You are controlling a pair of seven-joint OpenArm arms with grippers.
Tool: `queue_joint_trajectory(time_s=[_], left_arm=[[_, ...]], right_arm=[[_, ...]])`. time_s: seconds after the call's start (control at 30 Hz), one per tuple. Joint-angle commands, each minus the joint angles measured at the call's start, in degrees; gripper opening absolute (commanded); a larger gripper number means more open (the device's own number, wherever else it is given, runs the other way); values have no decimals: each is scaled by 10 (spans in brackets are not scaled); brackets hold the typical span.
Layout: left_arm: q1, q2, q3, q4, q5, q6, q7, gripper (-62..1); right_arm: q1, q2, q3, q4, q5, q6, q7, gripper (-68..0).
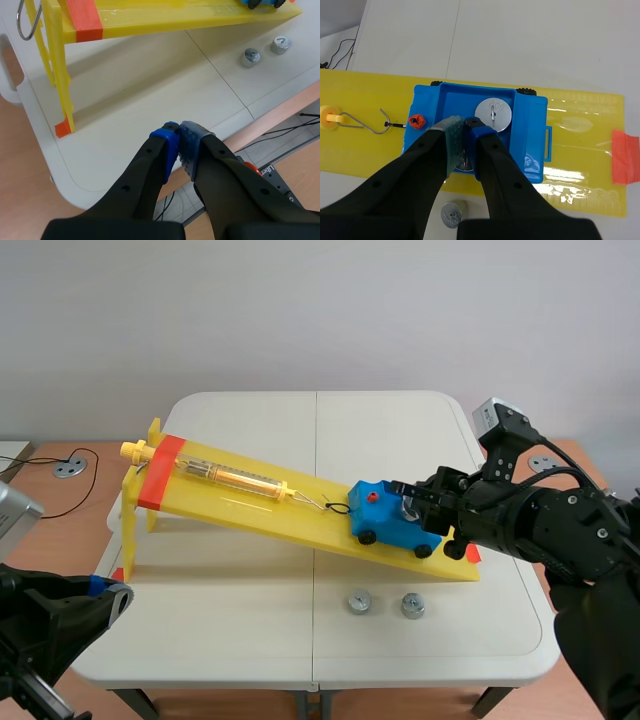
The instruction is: Place the four metal weights on the blue cart on the ramp.
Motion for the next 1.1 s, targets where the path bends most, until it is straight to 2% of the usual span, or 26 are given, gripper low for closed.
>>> queue_joint_trajectory(time_s=[0.0,0.2,0.3,0.37,0.47,0.67,1.07], left_arm=[[-2,5,-9,26,-42,-12,-57,-569],[-2,5,-9,26,-42,-12,-57,-569],[-2,5,-9,26,-42,-12,-57,-569],[-2,5,-9,26,-42,-12,-57,-569],[-2,5,-9,26,-42,-12,-57,-569],[-2,5,-9,26,-42,-12,-57,-569],[-2,5,-9,26,-42,-12,-57,-569]], right_arm=[[56,3,-7,46,42,50,73,-648],[55,12,-5,46,42,50,67,-614],[54,23,-5,46,43,52,62,-531],[54,31,-1,46,45,67,57,-489],[44,42,19,60,58,95,49,-479],[-9,79,61,141,71,118,35,-455],[-152,190,80,319,79,120,8,-428]])
